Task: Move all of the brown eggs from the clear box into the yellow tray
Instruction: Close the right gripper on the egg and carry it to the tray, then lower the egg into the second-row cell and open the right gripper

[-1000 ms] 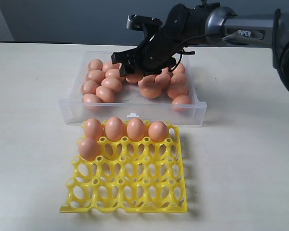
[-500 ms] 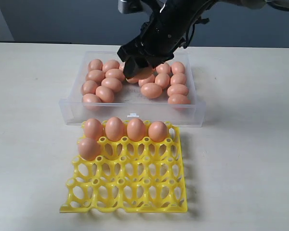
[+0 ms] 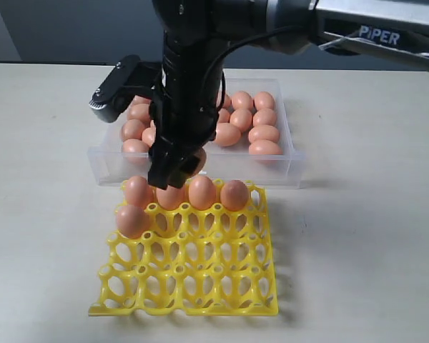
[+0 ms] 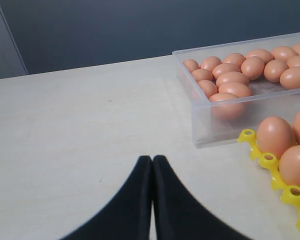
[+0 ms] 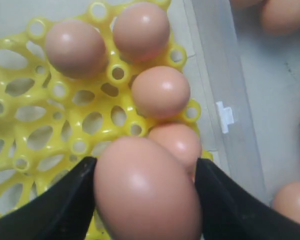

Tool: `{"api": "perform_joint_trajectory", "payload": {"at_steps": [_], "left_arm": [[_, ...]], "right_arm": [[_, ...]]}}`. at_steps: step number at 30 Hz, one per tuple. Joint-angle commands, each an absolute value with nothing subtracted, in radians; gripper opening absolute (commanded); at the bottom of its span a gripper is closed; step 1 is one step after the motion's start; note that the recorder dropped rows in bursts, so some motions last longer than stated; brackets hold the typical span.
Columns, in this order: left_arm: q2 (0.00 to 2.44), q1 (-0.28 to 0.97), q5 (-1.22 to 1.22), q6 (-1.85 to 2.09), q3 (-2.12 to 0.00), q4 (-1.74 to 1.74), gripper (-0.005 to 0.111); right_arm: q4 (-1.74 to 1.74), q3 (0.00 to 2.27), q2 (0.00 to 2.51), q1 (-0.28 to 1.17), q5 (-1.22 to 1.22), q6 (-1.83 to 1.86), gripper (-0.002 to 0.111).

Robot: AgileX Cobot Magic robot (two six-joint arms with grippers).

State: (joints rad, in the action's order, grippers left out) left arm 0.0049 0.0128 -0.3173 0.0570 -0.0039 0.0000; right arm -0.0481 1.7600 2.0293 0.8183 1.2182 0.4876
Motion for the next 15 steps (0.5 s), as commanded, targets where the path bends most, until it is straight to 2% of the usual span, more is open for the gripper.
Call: {"api": "perform_joint_trajectory", "payload": {"at_steps": [1,11,14,15], "left_arm": [[0.000,0.009,-0.307,0.057,0.000,0.000,0.000],[0.000,0.009,-0.307,0.057,0.000,0.000,0.000],[0.000,0.009,-0.307,0.057,0.000,0.000,0.000],[0.000,0.009,-0.307,0.057,0.000,0.000,0.000]], "right_arm": [[-0.006,1.763,2.021,0.855,1.221,0.548,-0.001],[0.107,1.763,2.149,0.930,1.221,0.598,0.000],[0.101,1.763,2.149,0.930,1.221,0.585,0.013],[0.099,1.763,2.149,0.930,1.221,0.585,0.029]]}}
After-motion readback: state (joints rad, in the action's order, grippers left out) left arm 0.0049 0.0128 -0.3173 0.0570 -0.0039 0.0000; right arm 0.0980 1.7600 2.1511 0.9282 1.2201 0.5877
